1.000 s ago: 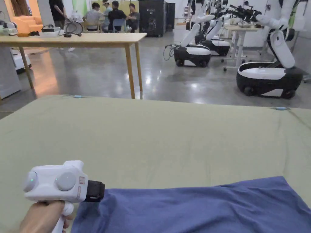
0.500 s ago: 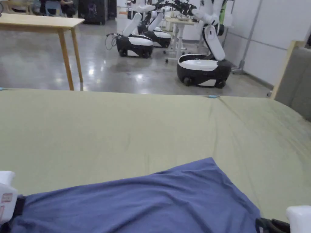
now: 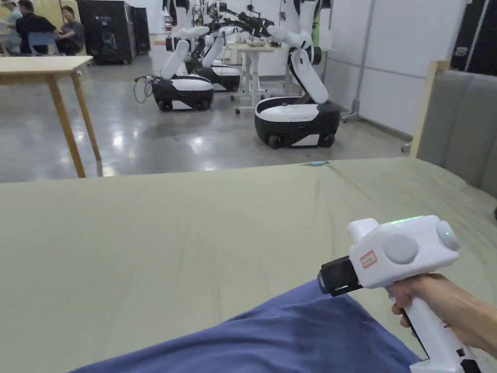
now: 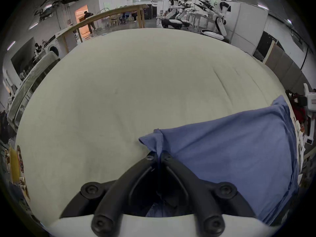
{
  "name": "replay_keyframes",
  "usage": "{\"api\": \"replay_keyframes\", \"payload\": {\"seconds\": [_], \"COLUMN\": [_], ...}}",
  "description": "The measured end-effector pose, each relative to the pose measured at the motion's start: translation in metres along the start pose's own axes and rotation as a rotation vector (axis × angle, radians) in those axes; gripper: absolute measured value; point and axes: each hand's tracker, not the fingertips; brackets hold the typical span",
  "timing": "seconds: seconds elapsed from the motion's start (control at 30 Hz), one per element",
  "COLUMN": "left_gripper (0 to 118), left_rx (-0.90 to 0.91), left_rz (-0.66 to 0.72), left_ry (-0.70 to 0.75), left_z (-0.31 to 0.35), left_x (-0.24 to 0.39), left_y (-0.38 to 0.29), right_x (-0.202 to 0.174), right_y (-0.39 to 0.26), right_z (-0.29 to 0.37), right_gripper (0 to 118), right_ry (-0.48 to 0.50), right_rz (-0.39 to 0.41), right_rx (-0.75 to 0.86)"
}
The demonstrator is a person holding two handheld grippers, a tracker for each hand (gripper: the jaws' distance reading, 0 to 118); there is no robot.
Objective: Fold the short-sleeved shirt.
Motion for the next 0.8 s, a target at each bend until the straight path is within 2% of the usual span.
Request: {"api": "replay_keyframes", "payload": {"seconds": [0.1,0.17,0.2,0.23,0.3,0.33,0.37,0.4,0.47,0.6,0.7,0.8], "left_gripper": [0,0,0,0,0,0,0,0,0,0,0,0], "left_rx": [0.005,0.004,0.006,0.008,0.01,0.011,0.013,0.013,0.011,0.077,0.125,0.247], "left_rz": [0.013,0.013,0.011,0.01,0.02,0.023,0.024,0.024,0.016,-0.002,0.014,-0.003], "left_ry": [-0.009,-0.011,-0.011,-0.011,-0.017,-0.018,-0.018,-0.02,-0.023,0.001,-0.011,-0.004], "left_z": [-0.004,-0.005,-0.006,-0.006,-0.008,-0.009,-0.009,-0.008,-0.007,0.032,0.079,0.137], "left_x": [-0.002,-0.002,-0.002,-0.002,-0.004,-0.004,-0.004,-0.004,-0.006,-0.005,-0.004,0.0], "left_y": [0.001,0.001,0.001,0.0,0.001,0.0,0.0,0.001,0.004,0.008,0.017,0.032], "right_x": [-0.003,-0.002,-0.001,-0.005,-0.012,-0.016,-0.02,-0.023,-0.03,-0.032,-0.026,-0.025], "right_y": [0.002,-0.001,-0.004,-0.007,-0.015,-0.016,-0.014,-0.014,-0.014,-0.01,-0.006,-0.003], "right_z": [-0.038,-0.049,-0.054,-0.056,-0.055,-0.049,-0.045,-0.039,-0.017,0.059,0.132,0.205], "right_gripper": [113,105,95,80,64,46,14,7,6,6,6,6], "right_ry": [-0.043,-0.047,-0.015,-0.005,-0.001,-0.015,-0.006,0.02,-0.055,-0.008,-0.014,-0.024], "right_rz": [-0.008,-0.018,-0.025,-0.029,-0.025,-0.029,-0.025,-0.035,-0.002,0.011,0.032,0.033], "right_rx": [-0.086,-0.089,-0.103,-0.118,-0.111,-0.08,-0.07,-0.051,0.002,0.097,0.195,0.294]}}
